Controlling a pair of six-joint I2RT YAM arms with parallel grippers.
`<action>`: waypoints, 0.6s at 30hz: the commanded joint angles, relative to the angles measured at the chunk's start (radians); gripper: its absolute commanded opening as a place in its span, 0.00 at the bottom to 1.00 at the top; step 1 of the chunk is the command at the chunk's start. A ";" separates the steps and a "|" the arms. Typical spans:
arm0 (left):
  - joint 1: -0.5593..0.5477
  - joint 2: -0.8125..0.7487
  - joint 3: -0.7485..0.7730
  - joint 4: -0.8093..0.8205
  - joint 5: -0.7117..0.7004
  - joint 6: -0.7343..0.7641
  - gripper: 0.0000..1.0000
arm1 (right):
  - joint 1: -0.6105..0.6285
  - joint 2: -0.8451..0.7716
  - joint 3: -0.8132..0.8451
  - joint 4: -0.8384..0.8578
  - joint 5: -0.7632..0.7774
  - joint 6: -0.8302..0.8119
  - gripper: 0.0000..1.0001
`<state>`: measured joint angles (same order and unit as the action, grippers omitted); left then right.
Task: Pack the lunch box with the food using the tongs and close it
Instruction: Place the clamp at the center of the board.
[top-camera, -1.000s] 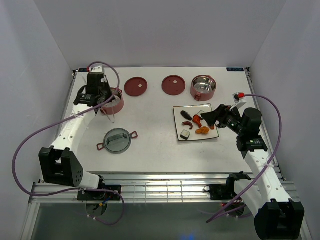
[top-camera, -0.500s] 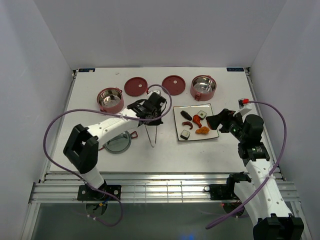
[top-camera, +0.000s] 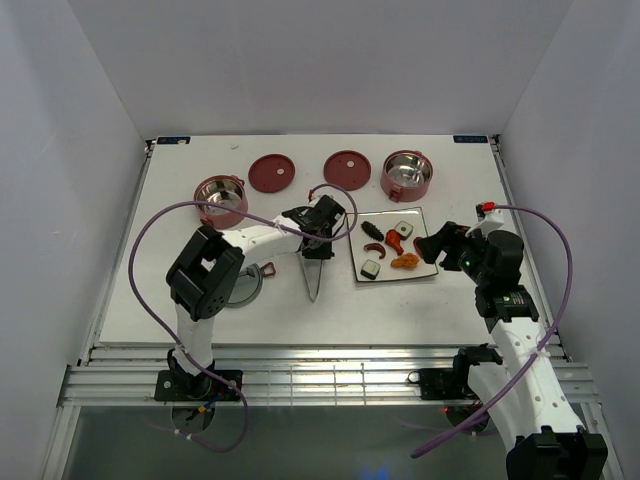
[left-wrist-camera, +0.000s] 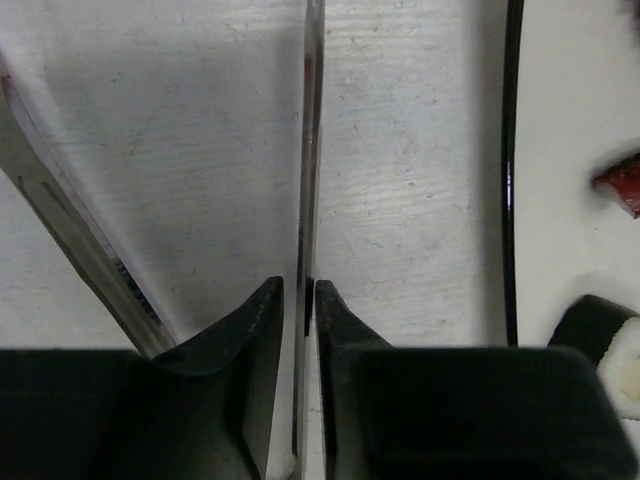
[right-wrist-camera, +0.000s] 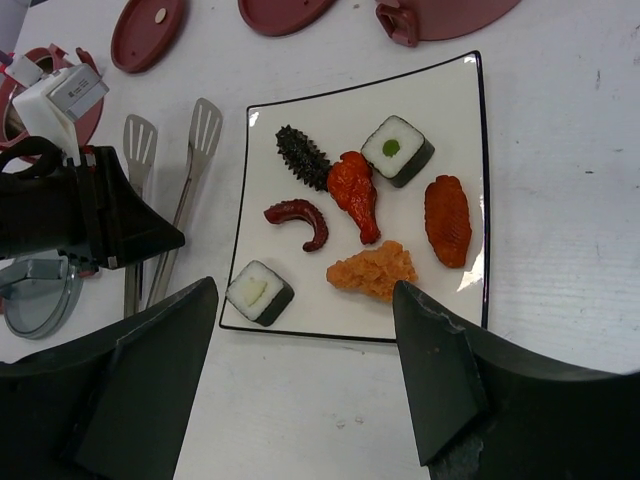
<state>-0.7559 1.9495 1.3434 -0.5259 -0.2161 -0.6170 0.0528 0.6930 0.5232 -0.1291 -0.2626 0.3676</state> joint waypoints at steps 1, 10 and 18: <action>0.001 -0.023 0.028 0.024 0.001 0.020 0.32 | -0.001 0.005 0.006 0.003 0.020 -0.033 0.77; 0.001 -0.201 0.013 0.033 -0.083 0.023 0.98 | 0.001 0.017 0.014 0.022 -0.003 -0.035 0.76; 0.003 -0.279 0.088 -0.005 -0.049 0.184 0.98 | -0.001 -0.030 0.021 0.019 -0.006 -0.016 0.77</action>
<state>-0.7555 1.7164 1.4059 -0.5156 -0.2733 -0.5060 0.0528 0.6861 0.5232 -0.1326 -0.2581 0.3561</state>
